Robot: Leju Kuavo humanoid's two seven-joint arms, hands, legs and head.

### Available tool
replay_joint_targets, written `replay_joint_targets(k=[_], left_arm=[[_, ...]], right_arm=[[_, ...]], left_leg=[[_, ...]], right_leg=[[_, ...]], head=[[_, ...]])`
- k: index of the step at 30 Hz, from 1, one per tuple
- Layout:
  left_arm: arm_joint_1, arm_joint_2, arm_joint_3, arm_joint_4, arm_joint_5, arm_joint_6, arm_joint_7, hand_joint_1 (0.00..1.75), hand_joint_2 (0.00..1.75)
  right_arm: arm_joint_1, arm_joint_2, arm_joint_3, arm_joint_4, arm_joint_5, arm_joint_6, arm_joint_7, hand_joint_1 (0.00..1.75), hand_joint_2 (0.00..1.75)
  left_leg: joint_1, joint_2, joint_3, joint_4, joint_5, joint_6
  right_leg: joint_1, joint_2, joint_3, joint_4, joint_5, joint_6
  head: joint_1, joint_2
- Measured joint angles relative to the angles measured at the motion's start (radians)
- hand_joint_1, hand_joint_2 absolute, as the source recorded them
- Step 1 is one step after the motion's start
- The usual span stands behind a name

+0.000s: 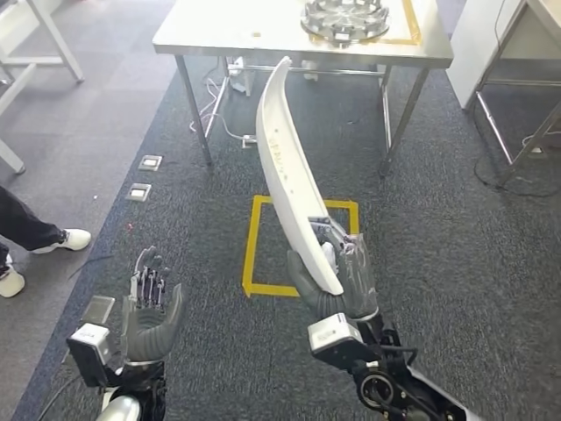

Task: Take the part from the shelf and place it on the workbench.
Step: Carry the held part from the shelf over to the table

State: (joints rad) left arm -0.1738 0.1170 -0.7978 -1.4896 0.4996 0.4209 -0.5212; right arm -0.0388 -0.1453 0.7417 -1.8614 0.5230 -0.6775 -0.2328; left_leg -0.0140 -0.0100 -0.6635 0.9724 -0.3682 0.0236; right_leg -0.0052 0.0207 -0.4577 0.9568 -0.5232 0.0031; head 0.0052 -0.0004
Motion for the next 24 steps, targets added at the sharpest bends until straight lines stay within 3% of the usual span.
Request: replay_joint_targets(k=[3,4,6,8,9,10,11,14,15,16,18,19,21,23,24], left_arm=[[0.0,-0.002,0.0,-0.001,0.0,0.0,-0.002,0.0,1.75],[-0.002,-0.002,0.0,-0.001,0.0,0.0,-0.002,0.0,1.75],[-0.001,-0.003,0.0,-0.001,0.0,-0.001,-0.004,0.0,1.75],[0.0,-0.003,0.0,-0.001,0.0,-0.003,-0.005,0.0,1.75],[0.001,-0.003,0.0,-0.001,0.0,-0.005,-0.005,0.0,1.75],[0.001,-0.004,0.0,0.0,0.0,-0.008,-0.005,0.0,1.75],[0.001,-0.005,0.0,0.0,-0.001,-0.01,-0.005,0.0,1.75],[0.001,-0.009,0.0,0.002,-0.003,-0.013,-0.006,0.0,1.75],[0.001,-0.01,0.0,0.003,-0.004,-0.014,-0.005,0.0,1.75],[0.0,-0.011,0.0,0.004,-0.004,-0.014,-0.005,0.0,1.75],[-0.003,-0.011,-0.001,0.004,-0.006,-0.015,-0.004,0.0,1.75],[-0.005,-0.011,-0.001,0.004,-0.007,-0.015,-0.005,0.0,1.75],[-0.008,-0.011,-0.001,0.004,-0.008,-0.014,-0.005,0.0,1.75],[-0.005,-0.01,-0.001,0.005,-0.008,-0.014,-0.005,0.0,1.75],[-0.003,-0.01,-0.001,0.006,-0.008,-0.014,-0.004,0.0,1.75]], right_arm=[[0.0,0.0,0.0,0.0,-0.001,0.0,0.002,1.75,1.75],[-0.001,0.0,0.0,0.0,0.0,0.0,0.002,1.75,1.75],[-0.001,0.0,0.0,0.001,0.001,0.0,0.002,1.75,1.75],[0.002,0.0,0.0,0.001,0.001,0.0,0.002,1.75,1.75],[0.003,0.0,0.0,0.001,0.002,0.0,0.003,1.75,1.75],[0.004,0.0,0.0,0.001,0.004,0.0,0.003,1.75,1.75],[0.004,0.0,-0.001,0.001,0.007,0.0,0.003,1.75,1.75],[0.008,-0.002,-0.001,0.002,0.014,0.0,0.007,1.75,1.75],[0.01,-0.002,-0.001,0.002,0.015,0.0,0.008,1.75,1.75],[0.012,-0.002,-0.001,0.001,0.015,0.0,0.009,1.75,1.75],[0.014,-0.002,-0.001,0.0,0.015,0.0,0.009,1.75,1.75],[0.013,-0.002,-0.002,-0.001,0.015,0.0,0.008,1.75,1.75],[0.013,-0.002,-0.001,-0.002,0.015,0.0,0.008,1.75,1.75],[0.014,-0.002,-0.001,-0.002,0.015,0.0,0.009,1.75,1.75],[0.014,-0.002,-0.001,-0.002,0.015,0.0,0.01,1.75,1.75]], left_leg=[[0.005,0.0,0.032,-0.023,-0.005,0.015],[0.007,0.0,0.048,-0.029,-0.01,0.019],[0.009,0.0,0.077,-0.035,-0.026,0.025],[0.009,0.0,0.1,-0.036,-0.047,0.027],[0.009,-0.001,0.114,-0.036,-0.059,0.028],[0.009,-0.002,0.131,-0.036,-0.072,0.027],[0.009,-0.003,0.15,-0.036,-0.086,0.026],[0.006,-0.005,0.192,-0.032,-0.128,0.017],[0.005,-0.006,0.198,-0.032,-0.138,0.012],[0.004,-0.007,0.204,-0.03,-0.144,0.007],[0.003,-0.006,0.208,-0.018,-0.147,-0.002],[0.004,-0.004,0.195,0.015,-0.145,-0.006],[0.007,0.0,0.124,0.136,-0.161,-0.018],[0.01,0.002,0.027,0.258,-0.213,-0.027],[0.011,0.002,-0.008,0.282,-0.236,-0.028]], right_leg=[[0.003,0.002,0.02,0.007,-0.004,0.015],[0.004,-0.001,0.009,0.036,-0.005,0.019],[0.002,-0.008,-0.056,0.151,-0.029,0.025],[0.0,-0.01,-0.147,0.268,-0.089,0.031],[-0.001,-0.011,-0.178,0.29,-0.117,0.033],[-0.002,-0.011,-0.194,0.279,-0.126,0.035],[-0.002,-0.011,-0.197,0.238,-0.104,0.034],[0.001,-0.015,-0.184,0.056,0.092,0.023],[0.004,-0.015,-0.181,0.023,0.136,0.017],[0.006,-0.015,-0.178,0.011,0.148,0.01],[0.003,-0.013,-0.159,0.007,0.142,-0.002],[0.001,-0.013,-0.147,0.003,0.138,-0.007],[-0.003,-0.012,-0.123,-0.005,0.125,-0.012],[-0.004,-0.011,-0.102,-0.008,0.107,-0.014],[-0.004,-0.01,-0.09,-0.008,0.096,-0.014]], head=[[0.003,0.0],[0.007,0.0],[0.018,0.0],[0.027,0.0],[0.031,0.0],[0.035,0.0],[0.039,0.0],[0.051,0.0],[0.051,0.0],[0.049,0.0],[0.046,0.0],[0.045,0.0],[0.034,0.0],[0.022,0.0],[0.018,0.0]])
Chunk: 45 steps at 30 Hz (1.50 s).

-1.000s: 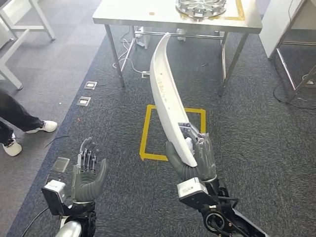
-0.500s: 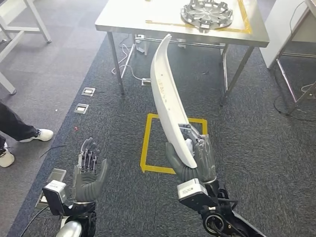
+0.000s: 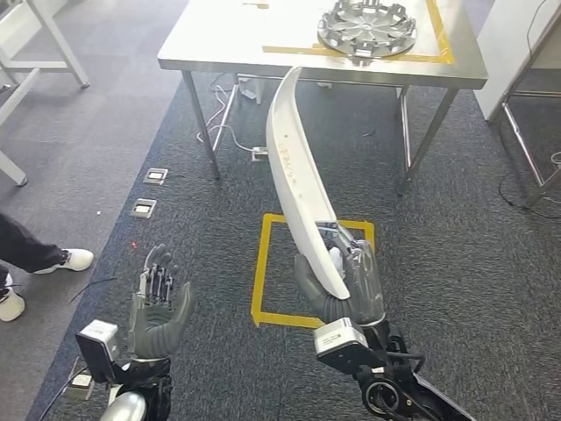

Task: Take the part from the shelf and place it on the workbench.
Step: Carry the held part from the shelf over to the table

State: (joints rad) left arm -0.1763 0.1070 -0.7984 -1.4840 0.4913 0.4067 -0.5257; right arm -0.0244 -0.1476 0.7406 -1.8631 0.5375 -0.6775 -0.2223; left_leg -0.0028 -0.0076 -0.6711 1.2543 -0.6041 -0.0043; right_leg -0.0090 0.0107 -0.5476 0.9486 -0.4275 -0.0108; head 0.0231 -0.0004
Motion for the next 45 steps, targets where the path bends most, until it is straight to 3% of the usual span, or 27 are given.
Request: replay_joint_targets(k=[1,2,5,6,7,9,11,14,16,17,18,20,21,22,24,26,28,29,31,32,33,35,37,39,41,43,45], left_arm=[[0.002,0.0,0.0,0.0,0.0,0.0,0.0,0.0,1.75],[0.002,0.0,0.0,0.0,0.0,0.0,0.0,0.0,1.75],[0.004,0.001,0.0,0.001,0.0,0.0,0.0,0.0,1.75],[0.005,0.001,0.0,0.001,0.0,0.0,0.0,0.0,1.75],[0.005,0.001,0.0,0.001,0.0,0.0,0.0,0.0,1.75],[0.005,0.0,0.001,0.001,-0.001,0.0,0.0,0.0,1.75],[0.003,-0.001,0.001,0.001,-0.003,-0.001,0.0,0.0,1.75],[0.003,-0.001,0.001,0.001,-0.004,-0.001,0.0,0.0,1.75],[0.006,-0.001,0.001,0.001,-0.005,-0.001,0.0,0.0,1.75],[0.007,-0.001,0.001,0.001,-0.005,-0.001,0.0,0.0,1.75],[0.007,-0.001,0.001,0.001,-0.005,-0.001,0.0,0.0,1.75],[0.008,-0.001,0.001,0.002,-0.006,-0.001,0.0,0.0,1.75],[0.008,-0.001,0.001,0.002,-0.006,-0.001,0.001,0.0,1.75],[0.008,-0.001,0.001,0.002,-0.006,-0.001,0.001,0.0,1.75],[0.006,-0.001,0.001,0.002,-0.007,0.0,0.001,0.0,1.75],[0.003,-0.001,0.001,0.002,-0.009,0.0,0.0,0.0,1.75],[0.003,0.0,0.001,0.002,-0.01,0.0,0.0,0.0,1.75],[0.004,0.0,0.001,0.002,-0.01,0.0,0.0,0.0,1.75],[0.008,0.0,0.001,0.002,-0.01,0.0,0.0,0.0,1.75],[0.009,0.0,0.001,0.002,-0.01,0.0,0.0,0.0,1.75],[0.009,0.001,0.001,0.002,-0.01,-0.001,0.0,0.0,1.75],[0.009,0.001,0.001,0.002,-0.01,-0.001,0.0,0.0,1.75],[0.011,0.0,0.001,0.003,-0.011,-0.002,0.0,0.0,1.75],[0.012,-0.001,0.0,0.002,-0.012,-0.004,0.0,0.0,1.75],[0.012,-0.004,0.0,0.002,-0.014,-0.006,-0.001,0.0,1.75],[0.015,-0.007,0.0,0.002,-0.016,-0.006,-0.003,0.0,1.75],[0.021,-0.007,0.0,0.002,-0.019,-0.003,-0.003,0.0,1.75]], right_arm=[[0.0,0.0,0.0,0.0,0.0,0.0,0.001,1.75,1.75],[0.0,0.0,0.0,0.0,0.0,0.0,0.003,1.75,1.75],[0.0,0.0,0.0,0.0,0.0,0.0,0.004,1.75,1.75],[0.001,0.0,0.0,0.001,0.0,0.0,0.004,1.75,1.75],[0.001,0.0,0.0,0.001,-0.001,0.0,0.004,1.75,1.75],[0.0,0.0,0.0,0.001,-0.002,0.0,0.004,1.75,1.75],[-0.002,0.0,0.0,0.0,-0.003,0.0,0.004,1.75,1.75],[-0.004,0.0,0.0,0.0,-0.004,0.0,0.004,1.75,1.75],[-0.003,0.0,0.0,0.0,-0.004,0.0,0.004,1.75,1.75],[-0.003,0.0,0.001,0.0,-0.005,0.0,0.004,1.75,1.75],[-0.003,0.0,0.0,0.0,-0.005,0.0,0.004,1.75,1.75],[-0.004,-0.001,0.0,0.001,-0.005,0.0,0.004,1.75,1.75],[-0.004,-0.001,0.0,0.001,-0.005,0.0,0.005,1.75,1.75],[-0.004,-0.001,0.0,0.002,-0.006,0.0,0.005,1.75,1.75],[-0.005,-0.001,0.001,0.002,-0.006,0.0,0.007,1.75,1.75],[-0.006,-0.002,0.001,0.002,-0.005,0.0,0.008,1.75,1.75],[-0.006,-0.002,0.001,0.002,-0.005,0.0,0.01,1.75,1.75],[-0.006,-0.002,0.001,0.003,-0.005,0.0,0.01,1.75,1.75],[-0.005,-0.002,0.001,0.003,-0.005,0.0,0.012,1.75,1.75],[-0.005,-0.002,0.001,0.003,-0.004,0.0,0.013,1.75,1.75],[-0.004,-0.002,0.001,0.003,-0.004,0.0,0.014,1.75,1.75],[-0.004,-0.002,0.001,0.003,-0.003,0.0,0.015,1.75,1.75],[-0.003,-0.002,0.0,0.003,-0.002,0.0,0.015,1.75,1.75],[-0.001,-0.002,0.0,0.002,-0.001,0.0,0.015,1.75,1.75],[0.002,-0.002,0.0,0.001,0.0,0.0,0.015,1.75,1.75],[0.002,-0.002,-0.001,0.0,0.001,0.0,0.016,1.75,1.75],[0.003,-0.002,-0.001,0.0,0.0,0.0,0.017,1.75,1.75]], left_leg=[[0.0,0.0,-0.019,-0.009,-0.005,0.001],[-0.001,0.0,-0.021,-0.05,0.016,0.005],[-0.009,-0.002,0.013,-0.242,0.172,0.025],[-0.012,-0.004,0.022,-0.278,0.206,0.031],[-0.014,-0.005,0.027,-0.295,0.22,0.036],[-0.01,-0.005,0.045,-0.302,0.221,0.044],[-0.006,-0.002,0.072,-0.309,0.213,0.052],[-0.004,0.0,0.104,-0.313,0.187,0.059],[-0.005,0.0,0.129,-0.313,0.165,0.06],[-0.005,0.0,0.146,-0.313,0.153,0.059],[-0.006,0.001,0.165,-0.313,0.14,0.058],[-0.009,0.004,0.195,-0.312,0.114,0.054],[-0.011,0.006,0.204,-0.312,0.102,0.05],[-0.013,0.008,0.21,-0.311,0.094,0.045],[-0.014,0.013,0.215,-0.302,0.088,0.037],[-0.011,0.012,0.188,-0.24,0.089,0.027],[-0.005,0.01,0.108,-0.114,0.064,0.013],[-0.001,0.01,0.059,-0.054,0.036,0.006],[0.007,0.011,-0.008,-0.003,-0.004,-0.003],[0.01,0.011,-0.017,-0.027,0.005,-0.005],[0.011,0.01,-0.009,-0.081,0.04,-0.006],[0.012,-0.003,0.023,-0.217,0.15,-0.004],[0.009,-0.014,0.044,-0.285,0.212,0.007],[0.007,-0.011,0.056,-0.289,0.212,0.022],[0.009,-0.004,0.077,-0.297,0.205,0.035],[0.009,0.004,0.099,-0.303,0.191,0.044],[0.008,0.011,0.118,-0.303,0.174,0.047]], right_leg=[[0.0,0.002,0.015,0.0,-0.012,0.0],[0.0,0.003,0.03,0.0,-0.024,0.001],[0.003,0.008,0.07,-0.001,-0.059,0.008],[0.004,0.011,0.077,-0.003,-0.07,0.012],[0.006,0.014,0.084,-0.002,-0.076,0.018],[0.007,0.015,0.093,0.002,-0.084,0.028],[0.008,0.009,0.07,0.062,-0.091,0.038],[0.006,0.0,-0.05,0.253,-0.155,0.048],[0.006,-0.001,-0.106,0.295,-0.197,0.051],[0.006,-0.002,-0.111,0.267,-0.186,0.049],[0.007,-0.006,-0.104,0.212,-0.146,0.045],[0.014,-0.024,-0.088,0.079,-0.019,0.031],[0.018,-0.031,-0.081,0.037,0.026,0.024],[0.02,-0.034,-0.078,0.015,0.048,0.019],[0.018,-0.022,-0.061,0.009,0.043,0.013],[0.013,-0.012,-0.041,0.002,0.037,0.007],[0.009,-0.003,-0.023,-0.002,0.025,0.002],[0.008,0.001,-0.016,-0.003,0.017,0.001],[0.006,0.013,0.004,-0.003,-0.001,0.002],[0.004,0.02,0.018,-0.003,-0.012,0.004],[0.003,0.027,0.032,-0.003,-0.022,0.007],[0.001,0.039,0.056,-0.002,-0.044,0.016],[0.001,0.051,0.07,-0.002,-0.061,0.028],[0.001,0.057,0.076,0.002,-0.067,0.039],[0.002,0.04,0.06,0.047,-0.072,0.047],[0.001,0.013,-0.004,0.164,-0.103,0.054],[0.0,0.002,-0.087,0.285,-0.153,0.059]], head=[[-0.003,0.0],[-0.006,0.0],[-0.015,0.0],[-0.017,0.0],[-0.018,0.0],[-0.016,0.0],[-0.009,0.0],[0.005,0.0],[0.013,0.0],[0.017,0.0],[0.023,0.0],[0.032,0.0],[0.033,0.0],[0.032,0.0],[0.03,0.0],[0.027,0.0],[0.016,0.0],[0.01,0.0],[0.003,0.0],[0.001,0.0],[-0.002,0.0],[-0.009,0.0],[-0.016,0.0],[-0.015,0.0],[-0.008,0.0],[0.004,0.0],[0.015,0.0]])
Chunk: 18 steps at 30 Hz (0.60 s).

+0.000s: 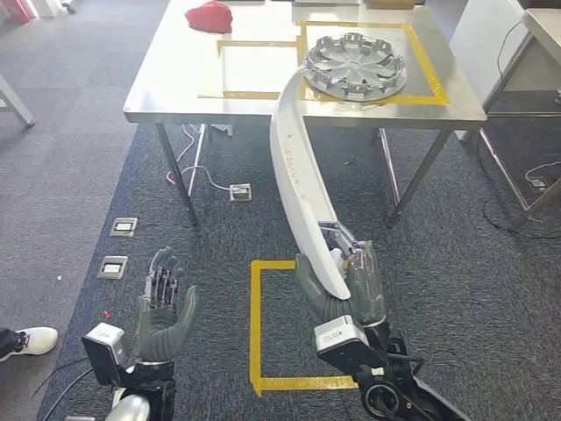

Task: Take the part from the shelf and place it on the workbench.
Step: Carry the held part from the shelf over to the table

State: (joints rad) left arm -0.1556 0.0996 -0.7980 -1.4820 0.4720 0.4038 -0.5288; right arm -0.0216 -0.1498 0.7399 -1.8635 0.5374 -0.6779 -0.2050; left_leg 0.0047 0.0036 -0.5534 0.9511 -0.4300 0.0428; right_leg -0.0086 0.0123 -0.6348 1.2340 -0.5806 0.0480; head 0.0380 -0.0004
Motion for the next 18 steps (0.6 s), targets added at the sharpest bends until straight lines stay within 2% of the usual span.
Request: replay_joint_targets(k=[1,2,3,5,6,7,8,10,11,12,13,15,16,17,18], left_arm=[[0.004,0.0,0.0,0.0,-0.002,0.002,0.0,0.0,1.75],[0.008,0.0,0.0,0.0,-0.004,0.005,-0.001,0.0,1.75],[0.011,-0.001,0.0,0.0,-0.007,0.007,-0.001,0.0,1.75],[0.016,-0.001,0.0,0.0,-0.01,0.012,-0.002,0.0,1.75],[0.019,-0.002,0.0,0.0,-0.011,0.014,-0.003,0.0,1.75],[0.022,-0.002,0.0,0.0,-0.011,0.015,-0.004,0.0,1.75],[0.024,-0.002,0.001,0.0,-0.011,0.017,-0.004,0.0,1.75],[0.027,-0.002,0.002,-0.001,-0.011,0.017,-0.006,0.0,1.75],[0.027,-0.002,0.002,-0.001,-0.011,0.017,-0.007,0.0,1.75],[0.028,-0.002,0.003,-0.002,-0.011,0.017,-0.008,0.0,1.75],[0.03,-0.002,0.003,-0.002,-0.011,0.016,-0.009,0.0,1.75],[0.036,-0.002,0.005,-0.002,-0.012,0.014,-0.01,0.0,1.75],[0.039,-0.002,0.006,-0.002,-0.012,0.013,-0.01,0.0,1.75],[0.042,-0.001,0.006,-0.002,-0.012,0.012,-0.01,0.0,1.75],[0.044,-0.001,0.006,-0.002,-0.012,0.012,-0.011,0.0,1.75]], right_arm=[[0.001,0.0,0.0,0.0,-0.001,0.0,0.0,1.75,1.75],[0.002,0.0,0.0,0.0,-0.002,0.0,0.0,1.75,1.75],[0.002,-0.001,0.0,0.0,-0.003,0.0,-0.001,1.75,1.75],[0.001,-0.003,0.0,0.0,-0.004,0.0,-0.002,1.75,1.75],[0.0,-0.003,0.0,0.0,-0.005,0.0,-0.001,1.75,1.75],[0.0,-0.004,0.0,0.0,-0.006,0.0,0.0,1.75,1.75],[-0.001,-0.005,0.0,0.0,-0.006,0.0,0.002,1.75,1.75],[-0.003,-0.006,-0.001,-0.001,-0.007,0.0,0.006,1.75,1.75],[-0.004,-0.006,-0.002,-0.001,-0.006,0.0,0.008,1.75,1.75],[-0.004,-0.007,-0.002,-0.001,-0.005,0.0,0.01,1.75,1.75],[-0.005,-0.007,-0.003,-0.001,-0.004,0.0,0.012,1.75,1.75],[-0.005,-0.007,-0.005,-0.002,-0.002,0.0,0.015,1.75,1.75],[-0.005,-0.008,-0.006,-0.002,-0.002,0.0,0.017,1.75,1.75],[-0.005,-0.009,-0.008,-0.002,-0.001,0.0,0.018,1.75,1.75],[-0.005,-0.009,-0.009,-0.002,0.0,0.0,0.02,1.75,1.75]], left_leg=[[0.0,0.004,0.012,0.0,-0.01,0.0],[-0.001,0.008,0.025,0.0,-0.021,-0.001],[-0.001,0.012,0.042,0.0,-0.033,-0.002],[-0.003,0.021,0.073,0.0,-0.057,-0.006],[-0.005,0.025,0.084,-0.001,-0.067,-0.011],[-0.006,0.029,0.091,-0.004,-0.076,-0.016],[-0.008,0.033,0.098,-0.002,-0.08,-0.022],[-0.008,0.036,0.106,0.009,-0.084,-0.033],[-0.007,0.03,0.098,0.038,-0.083,-0.037],[-0.005,0.021,0.074,0.083,-0.089,-0.042],[-0.003,0.012,0.035,0.144,-0.1,-0.047],[0.0,0.004,-0.063,0.265,-0.152,-0.055],[0.001,0.003,-0.102,0.296,-0.179,-0.058],[0.001,0.003,-0.125,0.296,-0.191,-0.058],[0.001,0.002,-0.134,0.264,-0.179,-0.056]], right_leg=[[0.0,-0.002,-0.027,0.023,-0.012,0.001],[0.0,-0.003,-0.037,0.011,-0.006,0.001],[0.0,-0.006,-0.032,-0.035,0.024,-0.002],[0.006,-0.029,-0.001,-0.174,0.129,-0.013],[0.01,-0.042,0.011,-0.226,0.166,-0.019],[0.014,-0.049,0.017,-0.257,0.188,-0.025],[0.016,-0.049,0.019,-0.268,0.19,-0.029],[0.012,-0.031,0.041,-0.273,0.185,-0.038],[0.008,-0.024,0.055,-0.278,0.182,-0.042],[0.006,-0.017,0.068,-0.281,0.179,-0.046],[0.005,-0.01,0.076,-0.284,0.175,-0.049],[0.005,0.005,0.089,-0.286,0.162,-0.053],[0.005,0.014,0.098,-0.286,0.154,-0.053],[0.005,0.023,0.109,-0.286,0.144,-0.052],[0.005,0.032,0.123,-0.286,0.134,-0.051]], head=[[0.004,0.0],[0.008,0.0],[0.012,0.0],[0.022,0.0],[0.025,0.0],[0.025,0.0],[0.024,0.0],[0.022,0.0],[0.019,0.0],[0.015,0.0],[0.01,0.0],[-0.001,0.0],[-0.005,0.0],[-0.008,0.0],[-0.011,0.0]])
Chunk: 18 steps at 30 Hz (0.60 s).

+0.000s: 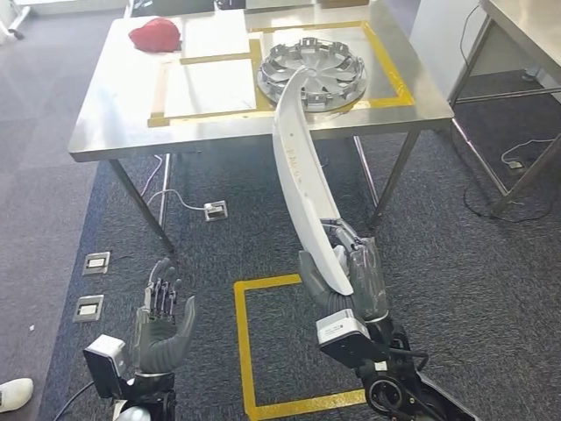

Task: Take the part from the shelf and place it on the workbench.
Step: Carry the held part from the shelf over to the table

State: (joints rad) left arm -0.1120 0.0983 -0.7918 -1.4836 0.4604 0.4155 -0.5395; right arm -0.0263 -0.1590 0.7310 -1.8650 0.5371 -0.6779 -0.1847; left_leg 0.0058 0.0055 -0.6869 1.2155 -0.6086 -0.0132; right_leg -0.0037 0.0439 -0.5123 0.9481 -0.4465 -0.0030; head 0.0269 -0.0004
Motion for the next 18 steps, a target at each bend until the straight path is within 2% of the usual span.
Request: replay_joint_targets(k=[1,2,3,4,5,7,8,9,10,12,13,14,15,16,17,18], left_arm=[[0.001,0.0,0.0,0.0,0.0,-0.001,-0.001,0.0,1.75],[0.002,0.0,0.001,0.0,0.0,-0.001,-0.002,0.0,1.75],[0.003,0.001,0.002,0.001,0.0,-0.001,-0.003,0.0,1.75],[0.005,0.001,0.003,0.001,0.0,-0.001,-0.004,0.0,1.75],[0.007,0.001,0.004,0.001,0.0,-0.001,-0.005,0.0,1.75],[0.007,0.0,0.008,0.001,0.0,0.0,-0.006,0.0,1.75],[0.006,-0.002,0.01,0.001,0.0,-0.001,-0.006,0.0,1.75],[0.005,-0.003,0.011,0.001,0.0,-0.001,-0.007,0.0,1.75],[0.005,-0.003,0.011,0.001,0.0,-0.002,-0.007,0.0,1.75],[0.006,-0.004,0.013,0.001,0.0,-0.003,-0.007,0.0,1.75],[0.006,-0.004,0.014,0.002,0.0,-0.004,-0.007,0.0,1.75],[0.007,-0.004,0.015,0.002,0.0,-0.006,-0.007,0.0,1.75],[0.007,-0.004,0.016,0.003,0.0,-0.007,-0.007,0.0,1.75],[0.007,-0.005,0.017,0.003,0.0,-0.01,-0.007,0.0,1.75],[0.007,-0.005,0.018,0.004,0.0,-0.012,-0.007,0.0,1.75],[0.006,-0.006,0.018,0.005,0.001,-0.015,-0.007,0.0,1.75]], right_arm=[[0.0,0.0,-0.002,0.0,0.002,0.0,0.002,1.75,1.75],[0.0,-0.001,-0.004,0.0,0.003,0.0,0.003,1.75,1.75],[0.0,-0.001,-0.006,0.0,0.004,0.0,0.004,1.75,1.75],[0.0,-0.001,-0.008,0.001,0.005,0.0,0.004,1.75,1.75],[0.0,-0.001,-0.009,0.001,0.005,0.0,0.004,1.75,1.75],[0.002,-0.002,-0.012,0.0,0.005,0.0,0.003,1.75,1.75],[0.003,-0.002,-0.014,0.0,0.005,0.0,0.002,1.75,1.75],[0.003,-0.003,-0.016,0.0,0.005,0.0,0.001,1.75,1.75],[0.003,-0.003,-0.017,0.0,0.005,0.0,0.0,1.75,1.75],[0.003,-0.003,-0.019,0.0,0.005,0.0,-0.002,1.75,1.75],[0.004,-0.003,-0.02,0.0,0.005,0.0,-0.004,1.75,1.75],[0.005,-0.003,-0.021,0.001,0.004,0.0,-0.007,1.75,1.75],[0.005,-0.003,-0.022,0.001,0.003,0.0,-0.011,1.75,1.75],[0.005,-0.004,-0.024,0.001,0.003,0.0,-0.016,1.75,1.75],[0.005,-0.004,-0.026,0.001,0.002,0.0,-0.019,1.75,1.75],[0.005,-0.005,-0.028,0.002,0.003,0.0,-0.022,1.75,1.75]], left_leg=[[0.0,-0.005,0.006,-0.059,0.044,0.004],[-0.002,-0.015,0.016,-0.129,0.107,0.01],[-0.004,-0.028,0.026,-0.186,0.155,0.016],[-0.007,-0.04,0.034,-0.226,0.192,0.023],[-0.009,-0.047,0.04,-0.247,0.207,0.028],[-0.008,-0.041,0.061,-0.26,0.218,0.038],[-0.006,-0.034,0.075,-0.265,0.223,0.043],[-0.006,-0.026,0.089,-0.266,0.224,0.047],[-0.005,-0.019,0.1,-0.267,0.219,0.05],[-0.006,-0.007,0.115,-0.266,0.202,0.054],[-0.006,-0.002,0.124,-0.266,0.192,0.054],[-0.006,0.001,0.136,-0.266,0.182,0.053],[-0.005,0.003,0.151,-0.265,0.17,0.051],[-0.005,0.005,0.168,-0.265,0.158,0.048],[-0.004,0.006,0.183,-0.266,0.146,0.045],[-0.005,0.007,0.196,-0.266,0.135,0.041]], right_leg=[[0.0,0.008,0.014,0.0,-0.011,0.001],[0.0,0.015,0.027,0.0,-0.022,0.004],[0.001,0.024,0.036,0.0,-0.033,0.007],[0.002,0.032,0.041,-0.002,-0.044,0.012],[0.002,0.039,0.047,0.0,-0.049,0.017],[0.004,0.043,0.059,0.007,-0.057,0.026],[0.005,0.031,0.062,0.024,-0.062,0.032],[0.005,0.013,0.049,0.055,-0.075,0.037],[0.005,-0.006,0.023,0.106,-0.095,0.042],[0.002,-0.029,-0.06,0.234,-0.149,0.051],[-0.001,-0.032,-0.097,0.278,-0.171,0.055],[-0.004,-0.034,-0.119,0.288,-0.177,0.059],[-0.007,-0.036,-0.125,0.264,-0.161,0.061],[-0.008,-0.038,-0.115,0.208,-0.122,0.062],[-0.009,-0.043,-0.101,0.137,-0.063,0.06],[-0.008,-0.048,-0.089,0.078,-0.016,0.056]], head=[[-0.004,0.0],[-0.008,0.0],[-0.012,0.0],[-0.015,0.0],[-0.017,0.0],[-0.016,0.0],[-0.013,0.0],[-0.009,0.0],[-0.005,0.0],[0.003,0.0],[0.007,0.0],[0.01,0.0],[0.014,0.0],[0.018,0.0],[0.023,0.0],[0.025,0.0]])
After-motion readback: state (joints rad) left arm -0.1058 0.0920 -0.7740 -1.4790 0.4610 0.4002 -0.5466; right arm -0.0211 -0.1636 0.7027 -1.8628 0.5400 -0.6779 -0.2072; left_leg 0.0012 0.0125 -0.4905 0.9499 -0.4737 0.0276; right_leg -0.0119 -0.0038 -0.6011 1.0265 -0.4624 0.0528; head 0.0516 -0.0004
